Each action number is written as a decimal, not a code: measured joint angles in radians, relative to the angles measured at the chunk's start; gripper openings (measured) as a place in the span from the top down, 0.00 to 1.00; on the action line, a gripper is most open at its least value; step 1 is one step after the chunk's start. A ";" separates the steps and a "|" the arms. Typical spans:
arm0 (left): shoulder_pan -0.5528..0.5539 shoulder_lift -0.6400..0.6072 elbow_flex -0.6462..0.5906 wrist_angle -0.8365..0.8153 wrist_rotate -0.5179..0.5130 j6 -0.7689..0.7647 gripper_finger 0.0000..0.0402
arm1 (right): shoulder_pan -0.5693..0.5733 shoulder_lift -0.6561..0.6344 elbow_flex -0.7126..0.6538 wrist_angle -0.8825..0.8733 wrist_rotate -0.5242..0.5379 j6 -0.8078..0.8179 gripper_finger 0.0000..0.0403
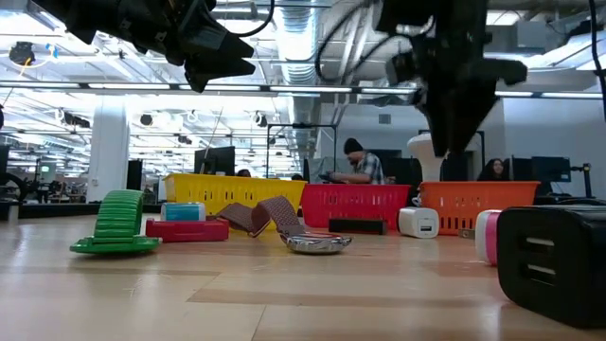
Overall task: Pick & Place Office items
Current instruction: Put the green watch into the yellow bin
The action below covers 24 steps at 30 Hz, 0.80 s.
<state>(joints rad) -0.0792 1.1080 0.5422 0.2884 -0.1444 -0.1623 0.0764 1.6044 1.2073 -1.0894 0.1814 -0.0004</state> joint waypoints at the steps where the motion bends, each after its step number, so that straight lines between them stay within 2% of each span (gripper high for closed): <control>1: 0.000 0.000 0.000 0.000 0.000 0.000 0.61 | 0.007 -0.010 0.007 -0.004 0.000 0.000 0.56; 8: -0.024 0.011 0.001 -0.001 -0.002 0.000 0.61 | 0.088 -0.129 0.011 -0.042 0.000 0.075 0.56; 11: -0.057 0.023 0.002 0.008 -0.001 0.000 0.61 | 0.144 -0.215 -0.026 0.013 0.001 0.093 0.56; 17: -0.152 0.050 0.002 0.015 0.002 0.000 0.61 | 0.259 -0.426 -0.261 0.399 0.003 0.133 0.56; 20: -0.214 0.087 0.002 0.076 0.002 0.000 0.61 | 0.307 -0.506 -0.404 0.607 0.003 0.133 0.56; 24: -0.291 0.151 0.002 0.158 0.002 0.000 0.61 | 0.352 -0.569 -0.535 0.751 0.007 0.136 0.56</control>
<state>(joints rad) -0.3702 1.2587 0.5438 0.4460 -0.1429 -0.1627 0.4286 1.0354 0.6720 -0.3386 0.1880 0.1354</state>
